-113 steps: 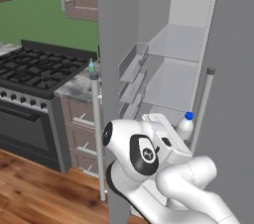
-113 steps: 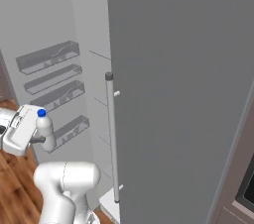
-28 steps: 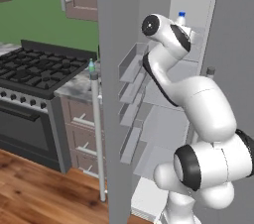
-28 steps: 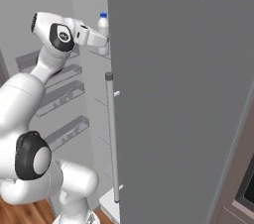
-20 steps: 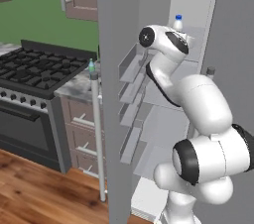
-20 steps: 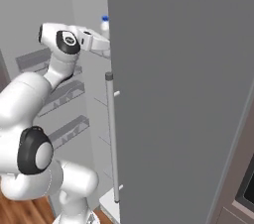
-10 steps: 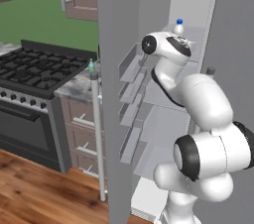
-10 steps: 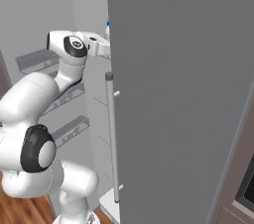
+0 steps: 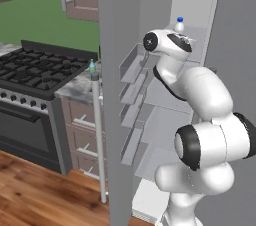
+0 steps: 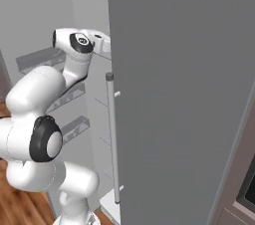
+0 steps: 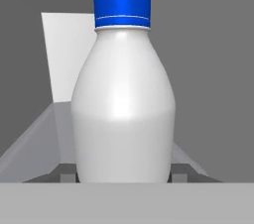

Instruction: Take the bottled waters from the counter and place them in the freezer to freeze. Close the freezer door after placing the bottles.

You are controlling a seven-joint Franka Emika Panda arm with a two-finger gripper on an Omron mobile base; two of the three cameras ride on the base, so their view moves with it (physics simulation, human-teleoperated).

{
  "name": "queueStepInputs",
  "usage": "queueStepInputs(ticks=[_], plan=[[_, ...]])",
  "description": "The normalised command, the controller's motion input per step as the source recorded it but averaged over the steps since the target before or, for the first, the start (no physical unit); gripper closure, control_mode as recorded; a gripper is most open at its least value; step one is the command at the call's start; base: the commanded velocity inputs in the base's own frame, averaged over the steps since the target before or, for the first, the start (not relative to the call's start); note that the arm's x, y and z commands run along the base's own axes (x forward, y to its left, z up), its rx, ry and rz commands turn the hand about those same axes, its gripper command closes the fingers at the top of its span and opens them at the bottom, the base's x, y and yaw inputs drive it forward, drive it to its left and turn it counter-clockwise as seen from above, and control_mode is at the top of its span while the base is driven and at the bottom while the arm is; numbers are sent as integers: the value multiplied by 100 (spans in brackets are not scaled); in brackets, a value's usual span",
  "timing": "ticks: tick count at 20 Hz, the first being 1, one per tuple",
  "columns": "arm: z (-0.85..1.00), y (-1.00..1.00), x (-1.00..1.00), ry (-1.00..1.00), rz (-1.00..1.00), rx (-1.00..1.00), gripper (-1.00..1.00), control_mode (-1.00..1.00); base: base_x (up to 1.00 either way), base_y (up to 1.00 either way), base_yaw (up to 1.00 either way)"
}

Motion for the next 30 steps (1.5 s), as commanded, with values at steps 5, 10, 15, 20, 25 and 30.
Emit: queueStepInputs(ticks=[5, 10, 15, 20, 25, 30], plan=[[-3, -12, 34, 0, 0, 0, 100, -100, 0, 0, 0], [-22, -1, 21, 0, 0, 0, 100, -100, 0, 0, 0], [-29, 0, 10, 0, 0, 0, 100, -100, 0, 0, 0], [-23, 0, 1, 0, 0, 2, 100, -100, 0, 0, 0], [-4, -4, 0, 0, 0, 1, -100, -100, 0, 0, 0], [0, 0, 0, 0, 0, 0, -100, -100, 0, 0, 0]])
